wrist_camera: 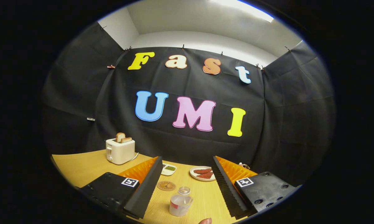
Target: Take the bottle from table, then pour the juice into the cup, finally place the bottle on the coaster
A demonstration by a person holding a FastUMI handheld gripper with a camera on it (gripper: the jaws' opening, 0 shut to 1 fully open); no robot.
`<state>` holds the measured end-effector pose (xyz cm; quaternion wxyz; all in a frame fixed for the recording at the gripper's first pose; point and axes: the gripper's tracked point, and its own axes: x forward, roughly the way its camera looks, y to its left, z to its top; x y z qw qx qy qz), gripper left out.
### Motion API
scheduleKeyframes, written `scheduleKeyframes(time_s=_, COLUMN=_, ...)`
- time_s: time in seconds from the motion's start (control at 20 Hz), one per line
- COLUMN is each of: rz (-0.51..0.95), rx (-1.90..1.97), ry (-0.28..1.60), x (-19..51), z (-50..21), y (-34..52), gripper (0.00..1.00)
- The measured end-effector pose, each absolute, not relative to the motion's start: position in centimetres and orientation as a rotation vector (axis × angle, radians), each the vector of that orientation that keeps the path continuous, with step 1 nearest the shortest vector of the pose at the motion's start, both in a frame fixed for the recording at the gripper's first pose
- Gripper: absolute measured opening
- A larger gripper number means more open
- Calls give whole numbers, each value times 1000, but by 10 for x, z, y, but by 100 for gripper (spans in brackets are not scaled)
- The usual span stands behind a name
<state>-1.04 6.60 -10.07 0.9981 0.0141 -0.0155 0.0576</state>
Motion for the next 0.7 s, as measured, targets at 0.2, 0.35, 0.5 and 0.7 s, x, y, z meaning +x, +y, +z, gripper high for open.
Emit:
scheduleKeyframes(time_s=0.2, rz=117, rx=22, ry=3, x=-8, z=-141, y=71, gripper=97)
scheduleKeyframes(time_s=0.35, rz=101, rx=43, ry=38, x=-7, z=-170, y=74, gripper=97)
scheduleKeyframes(time_s=0.5, rz=97, rx=49, ry=63, x=-5, z=-198, y=80, gripper=97)
scheduleKeyframes(time_s=0.7, rz=95, rx=74, ry=107, x=1, z=-235, y=90, gripper=97)
